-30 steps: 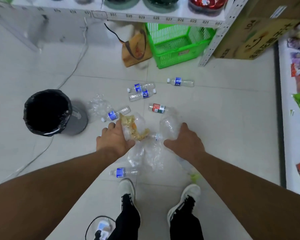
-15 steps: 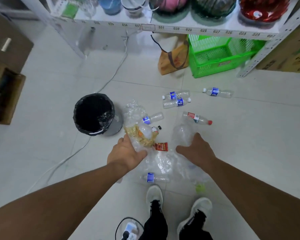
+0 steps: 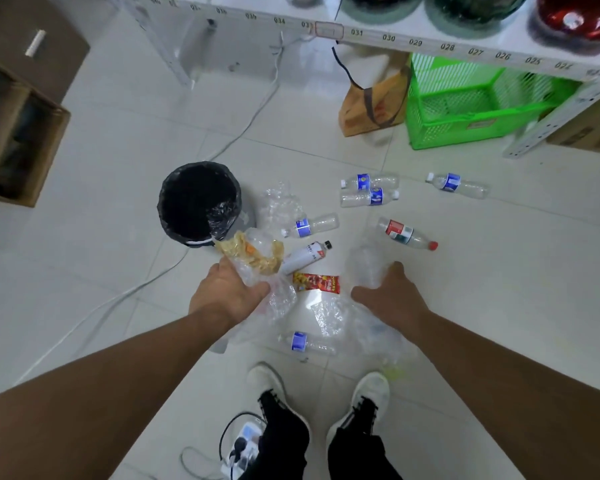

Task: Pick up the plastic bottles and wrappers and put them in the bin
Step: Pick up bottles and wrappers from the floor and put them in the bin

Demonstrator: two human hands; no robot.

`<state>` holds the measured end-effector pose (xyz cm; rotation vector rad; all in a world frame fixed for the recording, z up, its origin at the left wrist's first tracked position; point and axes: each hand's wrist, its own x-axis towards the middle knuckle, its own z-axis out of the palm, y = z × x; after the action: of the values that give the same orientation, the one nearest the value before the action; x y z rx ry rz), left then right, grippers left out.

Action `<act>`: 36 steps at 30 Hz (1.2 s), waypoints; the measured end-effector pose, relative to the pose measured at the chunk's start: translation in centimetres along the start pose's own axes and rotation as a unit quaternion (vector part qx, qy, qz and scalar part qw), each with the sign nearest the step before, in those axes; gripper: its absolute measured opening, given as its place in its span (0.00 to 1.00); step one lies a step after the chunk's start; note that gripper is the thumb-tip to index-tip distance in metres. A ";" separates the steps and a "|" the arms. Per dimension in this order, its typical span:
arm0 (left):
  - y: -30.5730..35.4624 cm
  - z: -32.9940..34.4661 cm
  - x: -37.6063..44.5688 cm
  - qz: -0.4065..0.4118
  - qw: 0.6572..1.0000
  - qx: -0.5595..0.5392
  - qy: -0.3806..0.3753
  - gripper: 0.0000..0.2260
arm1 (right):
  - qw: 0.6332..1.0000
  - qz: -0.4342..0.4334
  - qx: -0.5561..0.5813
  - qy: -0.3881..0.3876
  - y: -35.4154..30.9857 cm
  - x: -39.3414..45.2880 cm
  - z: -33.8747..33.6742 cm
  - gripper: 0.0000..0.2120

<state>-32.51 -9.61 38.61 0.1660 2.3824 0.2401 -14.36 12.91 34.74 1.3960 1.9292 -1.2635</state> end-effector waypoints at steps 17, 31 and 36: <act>-11.5 -8.4 9.5 0.015 0.996 -0.049 -0.069 0.34 | 0.999 0.031 0.019 0.005 -12.3 2.3 13.9 0.34; -18.2 -19.2 16.9 0.017 0.998 0.038 -0.049 0.35 | 0.991 0.036 0.121 -0.042 -20.7 0.3 18.5 0.39; -19.2 -19.0 15.1 0.016 0.997 0.008 -0.080 0.35 | 0.994 0.008 0.103 -0.033 -20.7 -0.9 18.3 0.38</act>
<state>-57.54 -27.88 38.15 0.2226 2.2245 0.2142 -35.63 -4.80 35.12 1.4434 1.7815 -1.5190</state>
